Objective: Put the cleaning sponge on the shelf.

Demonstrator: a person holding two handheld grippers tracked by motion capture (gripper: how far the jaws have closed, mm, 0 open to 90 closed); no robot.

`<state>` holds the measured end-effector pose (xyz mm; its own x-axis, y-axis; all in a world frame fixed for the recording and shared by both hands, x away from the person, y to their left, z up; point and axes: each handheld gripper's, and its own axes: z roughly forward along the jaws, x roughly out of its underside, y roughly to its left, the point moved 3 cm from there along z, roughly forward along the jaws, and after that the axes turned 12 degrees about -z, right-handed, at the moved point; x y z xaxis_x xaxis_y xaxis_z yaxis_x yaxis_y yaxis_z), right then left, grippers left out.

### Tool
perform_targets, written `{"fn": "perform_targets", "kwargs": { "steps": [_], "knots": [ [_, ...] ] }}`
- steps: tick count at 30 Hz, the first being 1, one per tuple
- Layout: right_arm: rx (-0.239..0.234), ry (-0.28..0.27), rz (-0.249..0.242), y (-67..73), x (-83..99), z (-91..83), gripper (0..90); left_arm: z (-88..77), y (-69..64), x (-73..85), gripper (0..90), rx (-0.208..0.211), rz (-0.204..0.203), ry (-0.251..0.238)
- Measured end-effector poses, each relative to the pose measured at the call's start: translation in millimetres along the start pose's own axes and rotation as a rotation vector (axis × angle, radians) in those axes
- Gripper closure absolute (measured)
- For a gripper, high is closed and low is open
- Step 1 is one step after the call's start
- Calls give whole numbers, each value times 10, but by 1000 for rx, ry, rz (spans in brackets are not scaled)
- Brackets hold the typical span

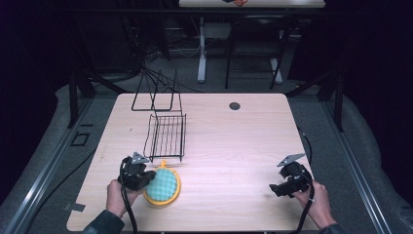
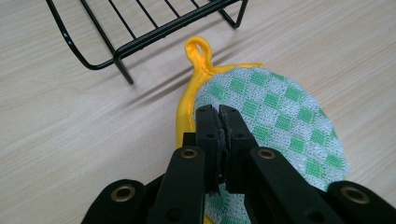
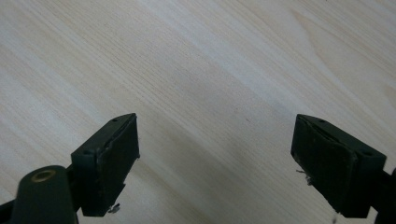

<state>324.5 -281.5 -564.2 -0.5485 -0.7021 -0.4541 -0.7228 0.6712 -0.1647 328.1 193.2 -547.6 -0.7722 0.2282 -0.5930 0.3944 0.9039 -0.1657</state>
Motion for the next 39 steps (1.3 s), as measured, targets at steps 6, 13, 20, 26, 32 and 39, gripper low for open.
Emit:
{"fn": "perform_targets", "kwargs": {
  "steps": [6, 13, 20, 26, 32, 39],
  "knots": [
    [0, 4, 0, -2, 2, -5, 149, -54, -22, 7, 876, 9, 10, -7],
    [4, 4, 2, -5, 6, -5, 148, -99, -49, 5, 875, 6, 14, -24],
    [8, 1, -2, -10, 6, -11, 148, -148, -73, -10, 877, 9, 27, -37],
    [20, -19, 6, -15, -1, -29, 145, -203, -70, -39, 878, -4, 37, -59],
    [21, -19, 7, -15, -1, -28, 143, -278, -50, -63, 879, -5, 32, -78],
    [19, -16, 6, -19, 3, -31, 144, -355, -97, -93, 879, -1, 48, -99]
  ]
}}
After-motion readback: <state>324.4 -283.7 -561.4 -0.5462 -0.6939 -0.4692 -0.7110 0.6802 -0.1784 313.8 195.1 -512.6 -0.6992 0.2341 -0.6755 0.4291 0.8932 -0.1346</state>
